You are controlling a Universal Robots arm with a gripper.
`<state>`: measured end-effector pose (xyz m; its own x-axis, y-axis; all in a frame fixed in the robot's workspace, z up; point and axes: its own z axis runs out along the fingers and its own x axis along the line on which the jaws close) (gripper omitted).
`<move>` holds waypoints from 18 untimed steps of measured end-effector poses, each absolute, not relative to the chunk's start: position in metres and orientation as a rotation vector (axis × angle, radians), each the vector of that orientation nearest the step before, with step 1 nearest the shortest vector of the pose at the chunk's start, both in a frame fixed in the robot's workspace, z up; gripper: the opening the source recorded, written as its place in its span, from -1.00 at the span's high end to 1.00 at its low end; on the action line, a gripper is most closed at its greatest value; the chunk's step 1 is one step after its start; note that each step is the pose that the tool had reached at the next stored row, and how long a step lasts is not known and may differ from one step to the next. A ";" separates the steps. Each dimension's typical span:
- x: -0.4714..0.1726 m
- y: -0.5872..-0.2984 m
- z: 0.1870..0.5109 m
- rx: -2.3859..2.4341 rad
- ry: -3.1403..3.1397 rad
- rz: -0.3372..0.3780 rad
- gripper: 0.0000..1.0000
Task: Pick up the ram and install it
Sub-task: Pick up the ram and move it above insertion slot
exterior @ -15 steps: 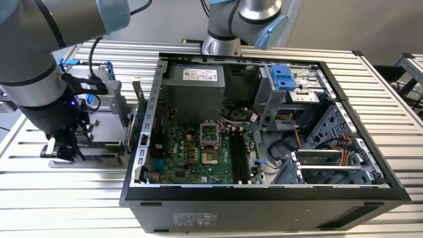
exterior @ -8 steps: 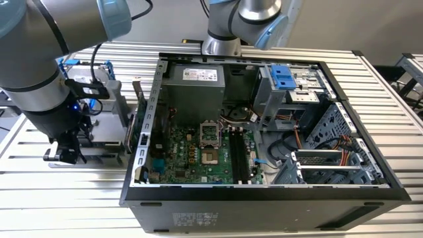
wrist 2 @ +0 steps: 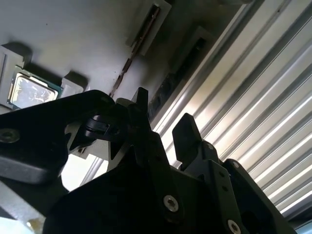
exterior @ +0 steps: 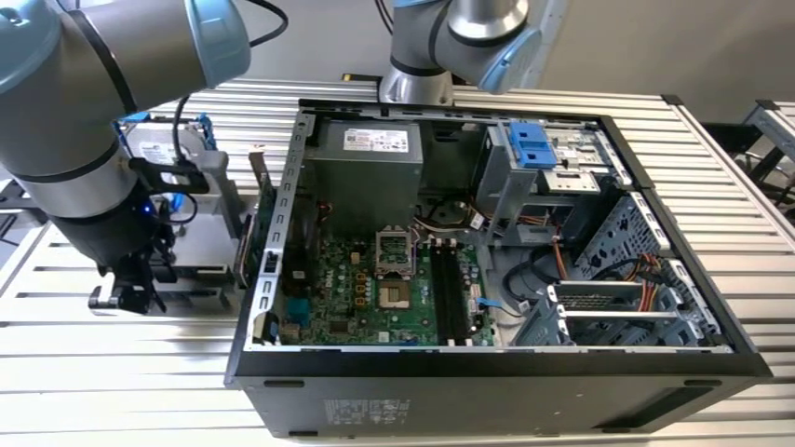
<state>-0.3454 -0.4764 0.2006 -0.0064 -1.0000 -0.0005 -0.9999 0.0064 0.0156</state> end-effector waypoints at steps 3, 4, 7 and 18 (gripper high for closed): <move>-0.345 -0.476 0.199 2.214 -2.213 -0.017 -1.00; -0.345 -0.476 0.198 2.217 -2.210 -0.017 -1.00; -0.345 -0.476 0.198 2.222 -2.205 -0.017 -1.00; -0.345 -0.469 0.197 2.226 -2.207 -0.024 -1.00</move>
